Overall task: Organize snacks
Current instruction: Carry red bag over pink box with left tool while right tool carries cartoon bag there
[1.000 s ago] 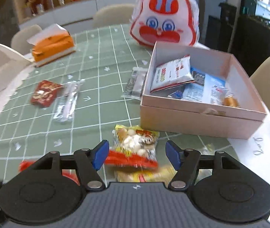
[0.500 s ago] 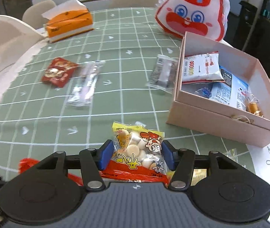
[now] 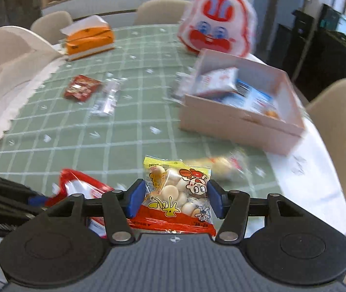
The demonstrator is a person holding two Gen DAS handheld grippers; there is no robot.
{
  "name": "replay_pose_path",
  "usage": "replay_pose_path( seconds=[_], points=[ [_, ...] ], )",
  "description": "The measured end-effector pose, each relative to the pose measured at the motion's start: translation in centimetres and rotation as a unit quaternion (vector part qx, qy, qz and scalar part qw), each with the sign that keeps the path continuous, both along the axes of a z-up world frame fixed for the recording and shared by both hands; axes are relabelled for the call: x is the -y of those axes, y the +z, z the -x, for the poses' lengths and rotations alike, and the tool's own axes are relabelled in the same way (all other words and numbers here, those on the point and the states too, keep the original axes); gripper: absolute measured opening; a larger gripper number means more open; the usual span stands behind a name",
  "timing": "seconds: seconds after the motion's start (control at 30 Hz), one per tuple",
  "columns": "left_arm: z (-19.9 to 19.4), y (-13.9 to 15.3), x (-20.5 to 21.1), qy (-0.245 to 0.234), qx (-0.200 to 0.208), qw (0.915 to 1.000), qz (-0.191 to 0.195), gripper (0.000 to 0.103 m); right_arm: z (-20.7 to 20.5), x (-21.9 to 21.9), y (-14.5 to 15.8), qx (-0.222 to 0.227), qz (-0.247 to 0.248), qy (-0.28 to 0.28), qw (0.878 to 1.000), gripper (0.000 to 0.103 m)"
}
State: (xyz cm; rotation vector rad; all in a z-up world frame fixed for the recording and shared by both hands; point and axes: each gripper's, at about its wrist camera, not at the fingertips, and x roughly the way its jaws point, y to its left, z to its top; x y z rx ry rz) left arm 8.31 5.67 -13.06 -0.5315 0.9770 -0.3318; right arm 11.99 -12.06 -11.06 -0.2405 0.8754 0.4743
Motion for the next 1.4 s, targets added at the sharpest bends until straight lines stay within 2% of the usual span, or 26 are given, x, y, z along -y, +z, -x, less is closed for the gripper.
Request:
replay_pose_path(
  seconds=[0.13,0.33,0.43,0.53,0.67,0.8,0.9,0.97,1.17,1.27,1.37,1.4],
  points=[
    [-0.7,1.5,2.5,-0.027,0.006,0.9996,-0.007,0.031,0.6,3.3,0.5,0.014,-0.005,-0.034,0.999,0.056],
    [-2.4,4.9,6.4,-0.067,0.038,0.9969,-0.020,0.031,0.0,8.5,2.3,0.037,-0.023,-0.083,0.996,0.056],
    [-4.1,6.9,8.0,-0.082,0.051,0.9953,-0.014,0.031,-0.8,11.0,4.1,0.063,-0.033,-0.098,0.993,0.056],
    [-6.5,10.3,8.7,-0.088,0.075,0.9933,-0.002,0.031,-2.1,13.2,7.2,0.108,-0.047,-0.102,0.988,0.056],
    [-10.4,16.2,8.8,-0.065,0.142,0.9873,-0.032,0.031,-4.8,15.1,11.8,0.171,-0.072,-0.087,0.979,0.056],
    [-14.6,19.2,8.3,-0.006,0.176,0.9836,-0.038,0.031,-8.6,15.9,15.2,0.202,-0.100,-0.070,0.972,0.056],
    [-18.3,18.0,7.8,0.034,0.157,0.9868,-0.021,0.031,-11.2,15.9,15.7,0.220,-0.105,-0.056,0.968,0.056],
    [-20.3,16.0,8.1,0.052,0.133,0.9890,-0.037,0.031,-12.8,15.9,15.0,0.212,-0.110,-0.048,0.970,0.056],
    [-25.9,7.2,10.1,0.048,0.060,0.9951,-0.063,0.031,-16.7,15.7,9.1,0.136,-0.108,-0.041,0.984,0.056],
    [-27.8,4.4,10.8,0.036,0.051,0.9938,-0.092,0.032,-18.0,15.0,6.7,0.113,-0.090,-0.036,0.989,0.056],
    [-28.8,2.1,11.3,0.031,0.052,0.9867,-0.151,0.042,-19.7,14.2,5.2,0.093,-0.081,-0.032,0.992,0.056],
    [-29.0,1.8,11.0,0.032,0.053,0.9865,-0.152,0.041,-20.2,13.9,4.8,0.088,-0.078,-0.030,0.993,0.056]
  ],
)
